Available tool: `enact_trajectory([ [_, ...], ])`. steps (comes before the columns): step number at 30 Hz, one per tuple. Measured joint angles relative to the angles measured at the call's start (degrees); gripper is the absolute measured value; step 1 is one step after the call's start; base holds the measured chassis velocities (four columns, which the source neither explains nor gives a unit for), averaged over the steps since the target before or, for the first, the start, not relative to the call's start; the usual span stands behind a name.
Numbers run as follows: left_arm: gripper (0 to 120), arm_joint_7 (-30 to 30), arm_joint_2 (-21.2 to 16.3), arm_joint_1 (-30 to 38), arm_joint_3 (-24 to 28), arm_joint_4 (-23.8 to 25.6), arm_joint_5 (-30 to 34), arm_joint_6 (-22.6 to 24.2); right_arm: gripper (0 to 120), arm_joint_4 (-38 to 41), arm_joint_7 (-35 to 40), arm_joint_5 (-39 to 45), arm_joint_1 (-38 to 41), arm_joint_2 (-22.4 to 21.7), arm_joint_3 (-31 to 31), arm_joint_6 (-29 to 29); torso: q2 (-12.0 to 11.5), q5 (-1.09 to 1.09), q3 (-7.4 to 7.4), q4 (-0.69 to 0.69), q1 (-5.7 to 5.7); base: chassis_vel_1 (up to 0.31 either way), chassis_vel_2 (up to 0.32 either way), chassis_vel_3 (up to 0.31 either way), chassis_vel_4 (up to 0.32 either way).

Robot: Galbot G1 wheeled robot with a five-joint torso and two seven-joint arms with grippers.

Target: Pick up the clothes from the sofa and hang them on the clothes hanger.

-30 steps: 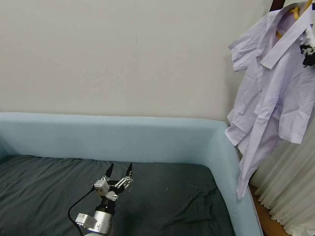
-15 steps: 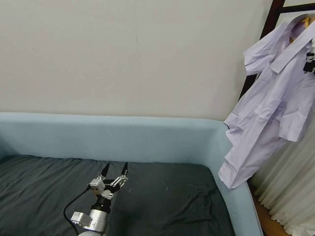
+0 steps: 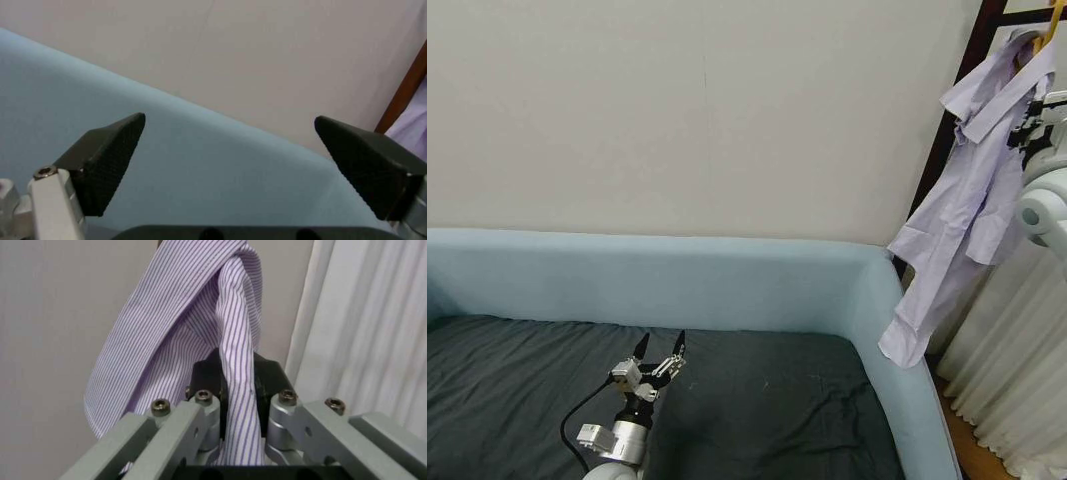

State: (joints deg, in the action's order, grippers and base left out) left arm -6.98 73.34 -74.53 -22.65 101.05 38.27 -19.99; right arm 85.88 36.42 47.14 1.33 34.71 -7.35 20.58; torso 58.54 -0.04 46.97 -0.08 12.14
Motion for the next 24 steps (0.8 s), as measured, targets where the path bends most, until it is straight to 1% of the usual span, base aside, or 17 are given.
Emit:
enact_trajectory([
  [1, 100, 0.0, 0.0, 0.0, 0.0, 0.0, 0.0, 0.0, 7, 0.0, 0.0, 0.0, 0.0, 0.0, 0.0, 0.0, 0.0, 0.00, 0.00, 0.00, 0.00, 0.000, 0.000, 0.000, 0.000],
  [4, 100, 0.1, 0.4, -0.2, 0.3, -0.2, 0.0, 0.0, 7, -6.7, -0.1, -5.0, 2.6, 4.7, -1.6, -3.5, 0.0, -0.01, 0.00, 0.02, 0.00, 0.000, 0.000, 0.000, 0.000],
  [5, 100, 0.1, 0.4, -0.2, 0.3, -0.2, 0.0, 0.0, 7, -6.7, -0.1, -5.0, 2.6, 4.7, -1.6, -3.5, 0.0, -0.01, 0.00, 0.02, 0.00, 0.000, 0.000, 0.000, 0.000],
  [9, 100, 0.1, 0.3, -0.6, -0.3, -0.3, 0.2, 0.0, 7, -12.7, -0.7, -8.0, 5.5, 8.4, -3.2, -6.4, 0.0, 0.01, 0.00, 0.00, 0.00, 0.000, 0.000, 0.000, 0.000],
  [11, 100, 0.2, 0.1, -0.6, -0.4, -0.2, 0.3, 0.0, 7, -13.8, -0.8, -8.5, 6.1, 9.1, -3.4, -6.9, 0.0, 0.02, 0.00, -0.01, 0.00, 0.000, 0.000, 0.000, 0.000],
  [13, 100, 0.2, 0.0, -0.8, -0.7, 0.0, 0.6, 0.0, 7, -17.2, -1.2, -10.3, 7.4, 11.5, -3.7, -8.4, 0.0, 0.01, 0.00, 0.00, 0.00, 0.000, 0.000, 0.000, 0.000],
  [14, 100, 0.2, 0.0, -0.8, -0.7, 0.0, 0.6, 0.0, 7, -17.2, -1.2, -10.3, 7.4, 11.5, -3.7, -8.4, 0.0, 0.01, 0.00, 0.00, 0.00, 0.000, 0.000, 0.000, 0.000],
  [18, 100, 0.2, 0.1, -1.2, -0.8, 0.3, 1.1, -0.3, 7, -22.4, -2.0, -13.0, 8.8, 15.0, -3.5, -9.9, 0.0, 0.00, 0.00, 0.03, 0.00, 0.000, 0.000, 0.000, 0.000],
  [20, 100, 0.2, 0.1, -1.2, -0.8, 0.3, 1.1, -0.4, 7, -23.4, -2.3, -13.5, 9.0, 15.4, -3.3, -10.4, 0.0, -0.01, 0.00, 0.03, 0.00, 0.000, 0.000, 0.000, 0.000],
  [22, 100, 0.2, 0.2, -1.4, -0.8, 0.3, 1.2, -0.5, 7, -27.6, -3.2, -15.7, 10.0, 17.6, -2.3, -12.5, 0.0, 0.00, 0.00, 0.01, 0.00, 0.000, 0.000, 0.000, 0.000],
  [24, 100, 0.2, 0.2, -1.4, -0.8, 0.3, 1.3, -0.6, 7, -28.8, -3.5, -16.4, 10.3, 18.2, -1.9, -13.1, 0.0, 0.00, 0.00, 0.01, 0.01, 0.000, 0.000, 0.000, 0.000],
])
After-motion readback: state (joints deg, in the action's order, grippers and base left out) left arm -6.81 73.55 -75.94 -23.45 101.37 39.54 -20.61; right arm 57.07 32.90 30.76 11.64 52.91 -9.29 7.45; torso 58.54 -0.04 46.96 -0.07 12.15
